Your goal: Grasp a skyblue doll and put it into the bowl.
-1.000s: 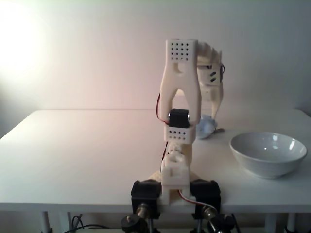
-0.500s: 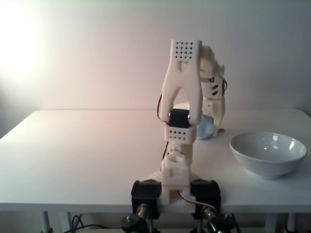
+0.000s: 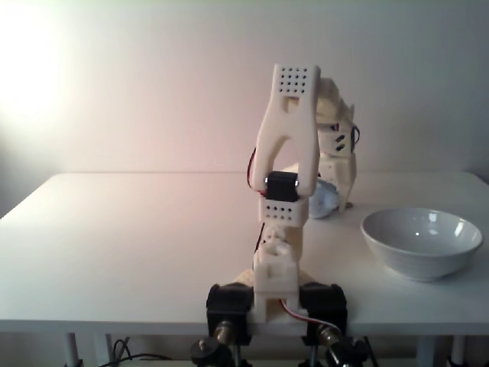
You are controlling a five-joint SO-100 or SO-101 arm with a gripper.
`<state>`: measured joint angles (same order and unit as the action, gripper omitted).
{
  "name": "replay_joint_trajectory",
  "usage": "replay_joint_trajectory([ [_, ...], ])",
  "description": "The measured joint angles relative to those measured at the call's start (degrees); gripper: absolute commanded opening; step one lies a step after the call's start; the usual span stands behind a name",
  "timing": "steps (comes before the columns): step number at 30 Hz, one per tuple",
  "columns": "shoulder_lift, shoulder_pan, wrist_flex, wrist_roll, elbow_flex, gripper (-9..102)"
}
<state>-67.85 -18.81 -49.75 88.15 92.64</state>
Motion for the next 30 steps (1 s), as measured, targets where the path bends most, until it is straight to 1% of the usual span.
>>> replay_joint_trajectory([
  [6,0.0,2.0,-4.7,-0.5,-0.5,35],
  [11,-0.1,3.5,-7.2,-0.6,-1.4,20],
  [18,-0.9,4.1,-8.0,-0.6,-1.7,0],
  [20,-1.0,4.1,-8.0,-0.6,-1.7,-1],
  [30,-2.4,4.2,-8.0,-0.6,-1.0,0],
])
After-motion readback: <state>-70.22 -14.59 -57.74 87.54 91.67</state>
